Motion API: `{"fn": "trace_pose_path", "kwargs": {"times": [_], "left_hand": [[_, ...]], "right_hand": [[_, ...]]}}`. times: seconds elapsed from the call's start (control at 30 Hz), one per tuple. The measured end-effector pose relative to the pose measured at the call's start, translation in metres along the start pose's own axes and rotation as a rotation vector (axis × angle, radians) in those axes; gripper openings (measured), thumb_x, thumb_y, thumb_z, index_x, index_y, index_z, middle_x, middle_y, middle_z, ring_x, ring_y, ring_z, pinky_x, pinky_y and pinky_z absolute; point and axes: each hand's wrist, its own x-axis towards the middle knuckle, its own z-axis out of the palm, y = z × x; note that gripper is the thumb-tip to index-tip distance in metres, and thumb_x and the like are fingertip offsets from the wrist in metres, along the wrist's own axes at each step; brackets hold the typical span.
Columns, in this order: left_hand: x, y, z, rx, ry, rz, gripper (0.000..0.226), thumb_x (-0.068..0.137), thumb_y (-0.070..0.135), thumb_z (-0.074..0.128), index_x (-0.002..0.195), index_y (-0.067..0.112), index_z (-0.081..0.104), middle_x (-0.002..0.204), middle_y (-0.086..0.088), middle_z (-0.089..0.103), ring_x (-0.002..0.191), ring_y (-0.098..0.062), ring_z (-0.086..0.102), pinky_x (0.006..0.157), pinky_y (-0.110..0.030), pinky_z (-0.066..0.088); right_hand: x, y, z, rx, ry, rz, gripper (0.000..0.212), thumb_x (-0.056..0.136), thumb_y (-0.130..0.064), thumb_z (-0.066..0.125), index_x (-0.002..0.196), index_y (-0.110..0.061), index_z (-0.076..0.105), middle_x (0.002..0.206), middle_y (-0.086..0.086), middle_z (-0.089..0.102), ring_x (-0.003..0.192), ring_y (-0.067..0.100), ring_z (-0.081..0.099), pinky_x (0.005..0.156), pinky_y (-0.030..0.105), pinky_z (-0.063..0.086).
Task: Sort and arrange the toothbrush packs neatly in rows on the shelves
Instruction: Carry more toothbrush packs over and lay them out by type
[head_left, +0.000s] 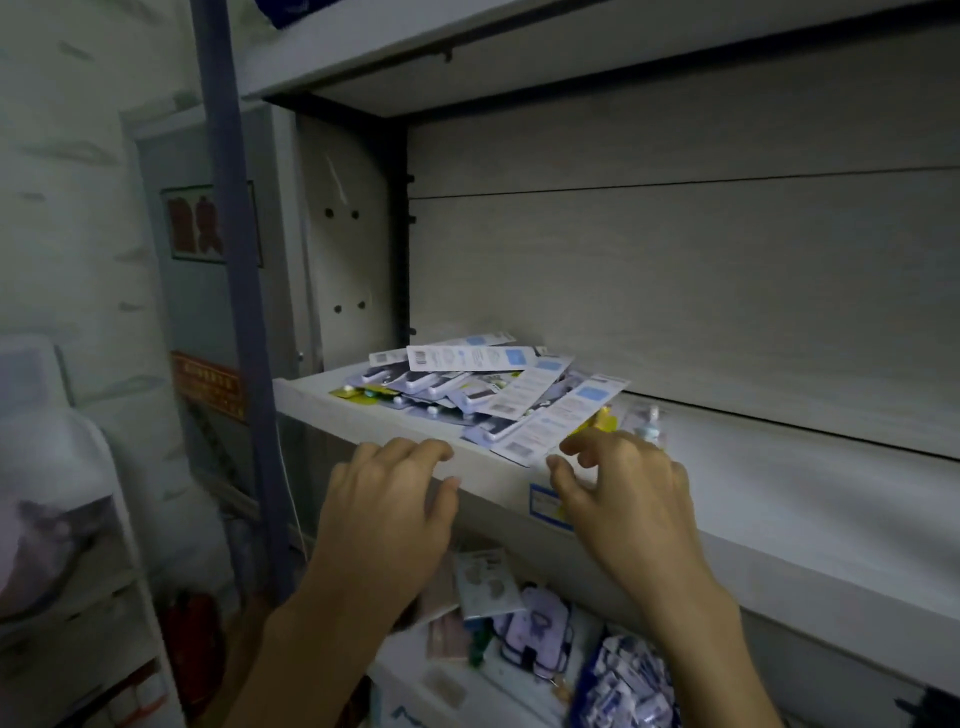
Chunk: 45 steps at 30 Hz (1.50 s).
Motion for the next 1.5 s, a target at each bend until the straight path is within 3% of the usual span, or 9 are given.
{"fn": "trace_pose_path", "kwargs": {"times": [0.3,0.57,0.8,1.0,1.23,1.37,1.5], "left_hand": [[0.057,-0.061,0.024,-0.153,-0.079,0.141,0.033,0.092,0.037,0.051,0.124,0.030,0.057,0.118,0.007,0.062,0.109,-0.019,0.049,0.090,-0.033,0.035],[0.092,-0.055,0.058,-0.274,-0.111,0.240,0.028,0.090,0.035,0.056,0.117,0.027,0.061,0.113,0.004,0.065,0.107,-0.023,0.052,0.085,-0.035,0.040],[0.122,-0.041,0.082,-0.279,-0.134,0.259,0.035,0.090,0.040,0.054,0.122,0.027,0.058,0.118,0.004,0.063,0.110,-0.020,0.051,0.090,-0.033,0.040],[0.141,-0.021,0.095,-0.244,-0.175,0.273,0.047,0.088,0.057,0.046,0.127,0.031,0.051,0.125,0.005,0.057,0.114,-0.018,0.050,0.092,-0.032,0.041],[0.148,-0.007,0.101,-0.127,-0.232,0.209,0.056,0.081,0.066,0.048,0.126,0.033,0.048,0.124,0.002,0.056,0.113,-0.021,0.053,0.089,-0.036,0.045],[0.148,-0.007,0.103,-0.161,-0.258,0.173,0.048,0.084,0.054,0.054,0.125,0.029,0.047,0.121,0.000,0.056,0.108,-0.022,0.056,0.081,-0.035,0.049],[0.149,-0.004,0.102,-0.233,-0.269,0.140,0.047,0.085,0.045,0.055,0.126,0.025,0.047,0.121,-0.005,0.058,0.108,-0.024,0.055,0.083,-0.034,0.048]], "right_hand": [[0.019,-0.040,0.033,-0.118,0.067,0.199,0.028,0.091,-0.042,0.053,0.112,-0.028,0.065,0.110,-0.002,0.066,0.107,0.024,0.056,0.093,0.041,0.040],[0.036,-0.024,0.042,-0.230,0.084,0.310,0.027,0.091,-0.043,0.051,0.110,-0.028,0.064,0.107,-0.002,0.066,0.100,0.022,0.058,0.081,0.036,0.040],[0.062,-0.010,0.058,-0.233,0.042,0.355,0.033,0.092,-0.047,0.047,0.117,-0.029,0.059,0.111,-0.003,0.064,0.104,0.021,0.056,0.087,0.036,0.043],[0.079,0.001,0.072,-0.258,-0.014,0.401,0.040,0.090,-0.054,0.042,0.111,-0.024,0.058,0.109,0.000,0.065,0.104,0.025,0.056,0.087,0.038,0.045],[0.086,0.015,0.079,-0.260,-0.003,0.419,0.044,0.086,-0.062,0.042,0.082,-0.020,0.054,0.093,0.004,0.067,0.096,0.030,0.058,0.080,0.036,0.043],[0.088,0.019,0.086,-0.137,0.025,0.422,0.046,0.084,-0.062,0.047,0.078,-0.018,0.059,0.082,0.001,0.066,0.086,0.026,0.060,0.080,0.040,0.049],[0.091,0.019,0.085,0.016,0.057,0.427,0.040,0.083,-0.052,0.052,0.068,-0.015,0.059,0.073,0.000,0.066,0.077,0.023,0.062,0.070,0.041,0.053]]}}
